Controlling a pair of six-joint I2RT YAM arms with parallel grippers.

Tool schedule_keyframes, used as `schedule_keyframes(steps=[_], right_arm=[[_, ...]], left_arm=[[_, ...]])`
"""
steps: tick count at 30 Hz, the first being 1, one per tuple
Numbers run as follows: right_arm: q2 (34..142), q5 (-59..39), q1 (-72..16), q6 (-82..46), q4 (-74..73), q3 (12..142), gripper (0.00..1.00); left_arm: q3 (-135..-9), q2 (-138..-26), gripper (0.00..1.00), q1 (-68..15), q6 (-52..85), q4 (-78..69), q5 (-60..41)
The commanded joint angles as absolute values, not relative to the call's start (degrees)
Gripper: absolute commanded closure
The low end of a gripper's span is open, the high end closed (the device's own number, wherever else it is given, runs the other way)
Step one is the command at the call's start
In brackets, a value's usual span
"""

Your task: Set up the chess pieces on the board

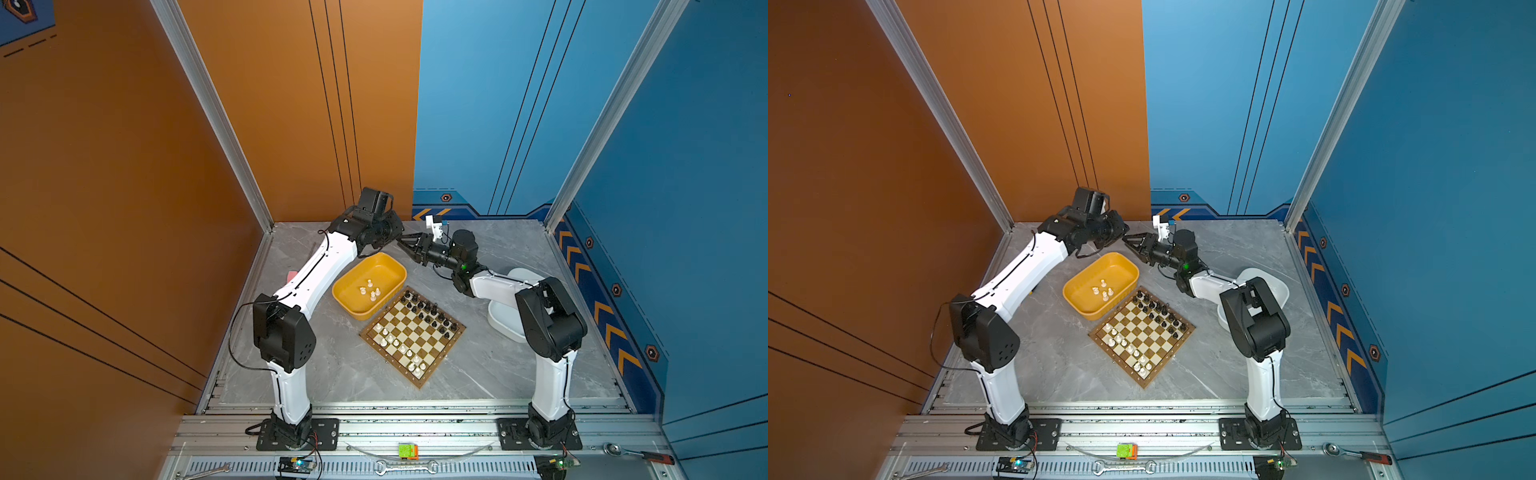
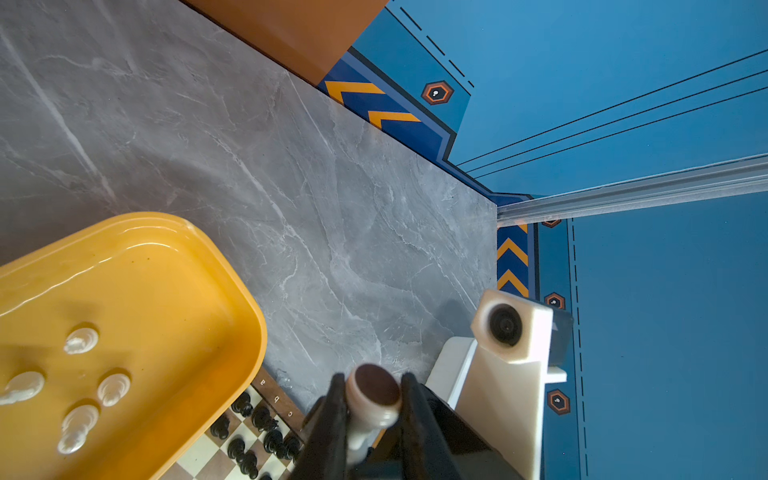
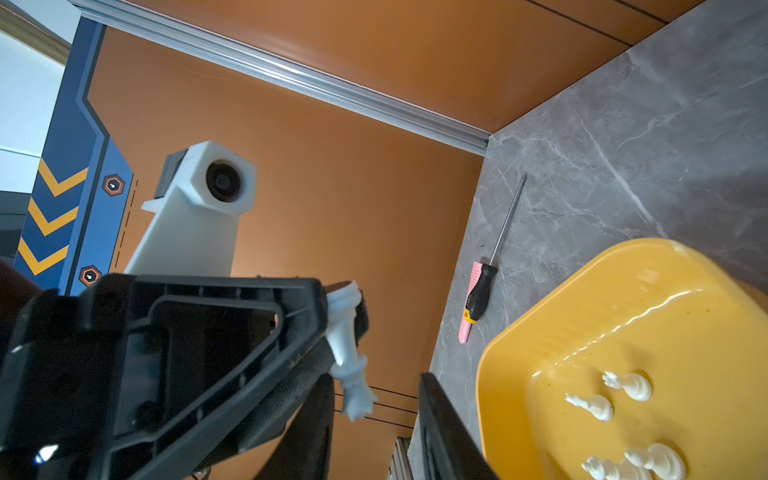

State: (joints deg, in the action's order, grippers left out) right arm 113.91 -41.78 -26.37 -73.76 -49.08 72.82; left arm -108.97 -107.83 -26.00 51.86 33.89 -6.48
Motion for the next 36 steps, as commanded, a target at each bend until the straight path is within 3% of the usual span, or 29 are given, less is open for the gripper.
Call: schedule_keyframes(steps=[1,26,36], right_arm=[[114.43,-41.07,-26.85,-73.05,-50.53,74.67,0.63],[112.35,-41.03,-27.33,-69.8,-46.76,74.67,0.79],[109.99,-42.88,-26.81,-67.28,-41.18,74.27,0.79]], left_arm=[[-108.12,-105.91,0.93,-26.37,52.21,33.4,-6.59],[-106.61,-104.85,0.92,-27.66,52.92,32.45,-6.26],[-106.52,-105.1,0.69,-27.84,52.54,31.51,-5.84]])
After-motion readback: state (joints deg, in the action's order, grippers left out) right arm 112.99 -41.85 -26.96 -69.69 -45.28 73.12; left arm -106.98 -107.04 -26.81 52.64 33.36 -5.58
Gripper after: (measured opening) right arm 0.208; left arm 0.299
